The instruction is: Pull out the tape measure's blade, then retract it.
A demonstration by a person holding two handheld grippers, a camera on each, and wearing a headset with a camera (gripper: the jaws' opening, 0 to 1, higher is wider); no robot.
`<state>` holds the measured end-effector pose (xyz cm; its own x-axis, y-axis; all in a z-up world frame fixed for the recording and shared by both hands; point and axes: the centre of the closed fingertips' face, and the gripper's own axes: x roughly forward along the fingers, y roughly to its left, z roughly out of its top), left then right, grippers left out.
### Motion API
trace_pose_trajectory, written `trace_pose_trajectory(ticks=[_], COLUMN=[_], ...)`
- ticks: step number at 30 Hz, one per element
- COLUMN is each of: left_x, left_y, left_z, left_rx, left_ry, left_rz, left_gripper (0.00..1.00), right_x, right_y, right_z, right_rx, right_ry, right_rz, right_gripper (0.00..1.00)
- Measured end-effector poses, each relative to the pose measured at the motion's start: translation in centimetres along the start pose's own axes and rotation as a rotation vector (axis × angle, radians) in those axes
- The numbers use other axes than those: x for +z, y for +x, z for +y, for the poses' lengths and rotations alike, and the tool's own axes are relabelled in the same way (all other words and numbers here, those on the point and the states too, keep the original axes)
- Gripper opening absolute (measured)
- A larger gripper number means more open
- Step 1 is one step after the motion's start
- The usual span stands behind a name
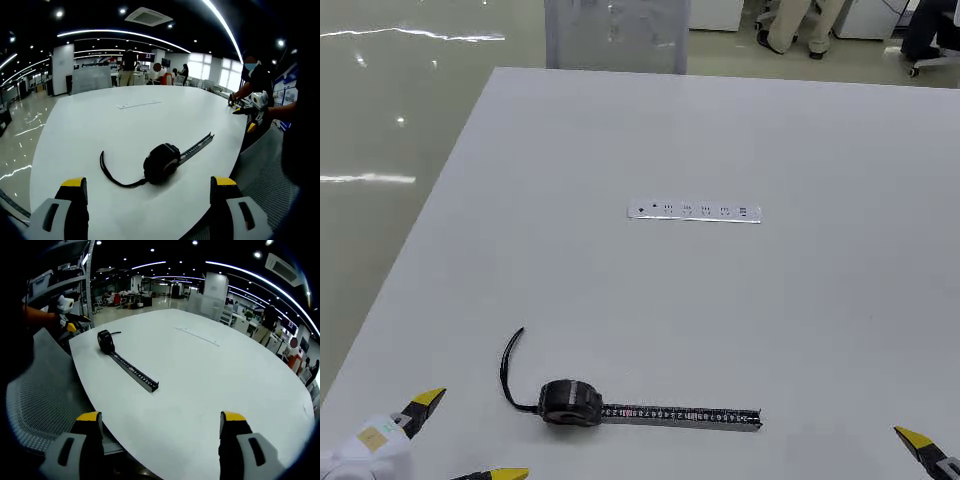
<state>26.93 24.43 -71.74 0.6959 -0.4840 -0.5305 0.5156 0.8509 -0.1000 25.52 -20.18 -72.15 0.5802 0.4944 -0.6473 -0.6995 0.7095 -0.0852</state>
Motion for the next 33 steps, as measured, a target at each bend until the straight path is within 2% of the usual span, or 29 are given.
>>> trace_pose_trajectory(ticks=[5, 8, 10, 12, 16, 19, 21, 23, 25, 28, 33], left_x=[0.6, 1.1, 1.4, 1.5, 1.5, 1.5, 1.8, 2.7, 3.1, 2.9, 2.5], left_y=[0.7, 1.1, 1.4, 1.9, 2.7, 3.3, 3.5, 3.7, 4.0, 5.0, 6.3], left_z=[-0.8, -1.2, -1.8, -2.6, -3.4, -3.7, -3.2, -3.0, -3.3, -3.8, -4.6], left_rx=[0.01, 0.045, 0.058, 0.043, 0.052, 0.074, 0.119, 0.152, 0.153, 0.148, 0.153], left_ry=[-0.028, -0.06, -0.064, -0.078, -0.072, -0.077, -0.081, -0.103, -0.095, -0.088, -0.1], left_rz=[-0.006, -0.005, -0.002, 0.007, 0.016, 0.033, 0.036, 0.011, 0.004, 0.009, 0.006], left_gripper=[0.98, 0.97, 0.98, 1.0, 1.0, 1.0, 1.0, 1.0, 1.0, 1.0, 1.0], right_x=[0.3, 0.7, 0.8, 1.0, 1.2, 1.2, 1.1, 1.0, 1.1, 1.6, 1.8], right_y=[0.2, 0.5, 0.8, 1.0, 1.7, 2.2, 2.6, 3.1, 3.6, 4.5, 5.6], right_z=[0.2, 0.1, 0.1, 0.1, 0.4, 0.9, 1.1, 1.3, 1.4, 1.0, 0.7], right_rx=[0.015, 0.019, 0.033, 0.046, 0.092, 0.142, 0.169, 0.198, 0.213, 0.22, 0.255], right_ry=[-0.052, -0.082, -0.106, -0.13, -0.161, -0.186, -0.232, -0.263, -0.278, -0.296, -0.33], right_rz=[0.023, 0.039, 0.05, 0.063, 0.092, 0.111, 0.142, 0.167, 0.179, 0.174, 0.202], right_gripper=[0.98, 0.99, 0.99, 0.99, 0.98, 0.97, 0.96, 0.95, 0.93, 0.92, 0.88])
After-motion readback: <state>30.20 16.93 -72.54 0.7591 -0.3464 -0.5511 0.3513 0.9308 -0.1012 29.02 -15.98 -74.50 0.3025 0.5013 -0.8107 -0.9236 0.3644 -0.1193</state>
